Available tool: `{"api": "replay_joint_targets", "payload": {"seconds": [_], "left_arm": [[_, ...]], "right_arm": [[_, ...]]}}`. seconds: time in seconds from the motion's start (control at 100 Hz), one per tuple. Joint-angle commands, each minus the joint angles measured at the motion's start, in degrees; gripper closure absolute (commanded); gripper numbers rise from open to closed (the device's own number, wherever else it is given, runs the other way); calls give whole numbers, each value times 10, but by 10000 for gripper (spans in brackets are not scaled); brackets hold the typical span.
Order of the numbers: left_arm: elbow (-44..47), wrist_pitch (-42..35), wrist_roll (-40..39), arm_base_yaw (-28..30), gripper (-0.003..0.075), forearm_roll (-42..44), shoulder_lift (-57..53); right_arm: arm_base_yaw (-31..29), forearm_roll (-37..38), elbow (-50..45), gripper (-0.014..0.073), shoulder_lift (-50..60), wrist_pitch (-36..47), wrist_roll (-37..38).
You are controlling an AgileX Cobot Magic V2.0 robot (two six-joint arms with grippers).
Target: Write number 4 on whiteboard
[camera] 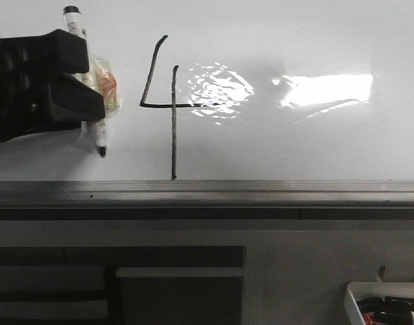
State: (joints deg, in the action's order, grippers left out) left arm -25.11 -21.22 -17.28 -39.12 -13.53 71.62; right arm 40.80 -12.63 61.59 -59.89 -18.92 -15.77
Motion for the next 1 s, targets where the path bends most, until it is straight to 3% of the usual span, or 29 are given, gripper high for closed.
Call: {"api": "replay_joint_targets", "payload": {"seconds": [0.0, 0.39, 0.76, 0.81, 0.88, 0.99], "left_arm": [[-16, -37, -6, 6, 442, -4, -8], [-16, -39, 16, 43, 414, 5, -47], [-16, -38, 16, 43, 414, 24, -58], [-13, -38, 16, 43, 414, 27, -69], [-9, -33, 16, 43, 416, 27, -92], [3, -10, 16, 43, 417, 47, -144]], "right_arm": [[-4, 4, 21, -3, 11, 35, -6], [-4, 7, 21, -3, 11, 38, -6], [-4, 19, 21, 1, 11, 41, -6], [-4, 21, 21, 36, 15, 41, -6], [-4, 30, 17, 151, 25, 46, -6], [-4, 39, -5, 445, 54, 59, -6]]}}
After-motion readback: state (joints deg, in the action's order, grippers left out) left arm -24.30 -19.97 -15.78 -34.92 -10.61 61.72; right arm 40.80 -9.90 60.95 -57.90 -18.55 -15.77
